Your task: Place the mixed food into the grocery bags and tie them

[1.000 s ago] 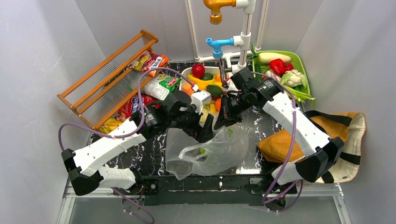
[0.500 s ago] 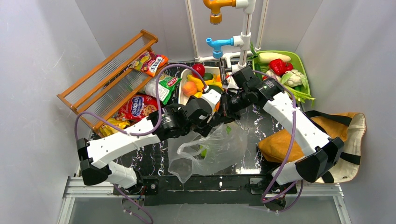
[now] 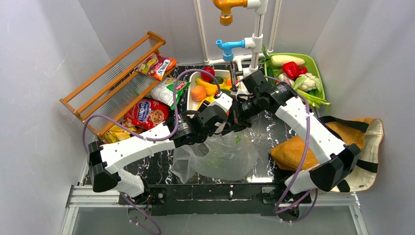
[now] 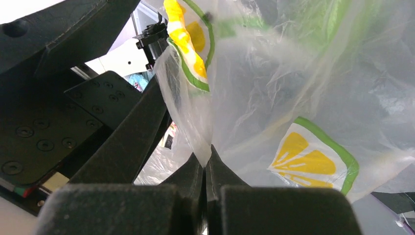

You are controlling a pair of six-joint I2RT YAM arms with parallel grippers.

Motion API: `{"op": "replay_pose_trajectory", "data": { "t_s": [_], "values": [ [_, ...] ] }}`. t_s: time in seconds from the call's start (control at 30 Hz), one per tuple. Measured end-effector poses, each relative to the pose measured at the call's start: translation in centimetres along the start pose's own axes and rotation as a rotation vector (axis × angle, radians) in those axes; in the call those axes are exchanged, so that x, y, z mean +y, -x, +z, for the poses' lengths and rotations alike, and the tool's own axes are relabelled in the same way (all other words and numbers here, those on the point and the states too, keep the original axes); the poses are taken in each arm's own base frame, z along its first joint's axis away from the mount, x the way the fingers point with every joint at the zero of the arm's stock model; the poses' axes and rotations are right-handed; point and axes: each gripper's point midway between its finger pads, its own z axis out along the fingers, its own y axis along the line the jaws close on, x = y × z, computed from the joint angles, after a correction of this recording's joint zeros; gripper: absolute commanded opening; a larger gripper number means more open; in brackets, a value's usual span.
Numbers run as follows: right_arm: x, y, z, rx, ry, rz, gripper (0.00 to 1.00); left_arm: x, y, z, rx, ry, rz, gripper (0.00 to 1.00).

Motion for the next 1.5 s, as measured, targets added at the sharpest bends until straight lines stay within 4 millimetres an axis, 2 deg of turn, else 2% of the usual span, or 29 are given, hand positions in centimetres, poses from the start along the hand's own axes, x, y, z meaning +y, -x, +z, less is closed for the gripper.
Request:
{"op": "replay_pose_trajectory", "data": {
  "t_s": [0.1, 0.23, 0.3, 0.4, 0.5, 0.77, 0.87, 0.97, 1.13, 1.2, 1.33, 1.5],
  "values": [
    [0.0, -0.1, 0.0, 0.007, 0.002, -0.006, 0.01, 0.2, -0.2, 0.2, 0.000, 0.014, 0.021, 0.38],
    [-0.1, -0.5, -0.1, 0.021, 0.002, -0.019, 0.01, 0.3, -0.4, 0.2, 0.003, 0.006, 0.083, 0.29],
    [-0.2, -0.6, -0.2, 0.021, 0.001, -0.033, 0.01, 0.3, -0.4, 0.0, 0.007, -0.005, 0.107, 0.18],
    [-0.4, -0.9, -0.2, 0.022, 0.001, -0.051, 0.02, 0.1, -0.4, -0.8, 0.011, -0.051, 0.142, 0.06],
    [-0.8, -1.2, -0.3, 0.031, -0.006, -0.064, 0.03, -0.1, -0.3, -2.5, 0.003, -0.143, 0.167, 0.00],
    [-1.5, -1.9, -0.2, 0.054, -0.024, -0.178, 0.04, -0.8, 0.4, -9.0, -0.047, -0.434, 0.195, 0.00],
    [-1.7, -2.1, -0.2, 0.065, -0.026, -0.223, 0.04, -1.2, 0.2, -10.2, -0.029, -0.505, 0.239, 0.00],
    [-1.8, -2.3, -0.2, 0.072, -0.027, -0.261, 0.04, -1.0, -0.5, -10.5, 0.013, -0.522, 0.297, 0.00],
    [-2.4, -2.4, -0.3, 0.065, -0.048, -0.302, 0.04, -0.1, -2.3, -10.0, 0.120, -0.498, 0.412, 0.06],
    [-3.2, -2.5, -0.4, 0.060, -0.077, -0.304, 0.03, 1.0, -3.9, -10.1, 0.188, -0.471, 0.465, 0.09],
    [-5.2, -2.9, -0.6, 0.067, -0.154, -0.282, 0.03, 3.2, -6.2, -11.0, 0.277, -0.427, 0.516, 0.24],
    [-6.8, -3.2, -0.8, 0.077, -0.218, -0.264, 0.03, 6.3, -9.1, -12.2, 0.355, -0.342, 0.545, 0.26]
  ]
}}
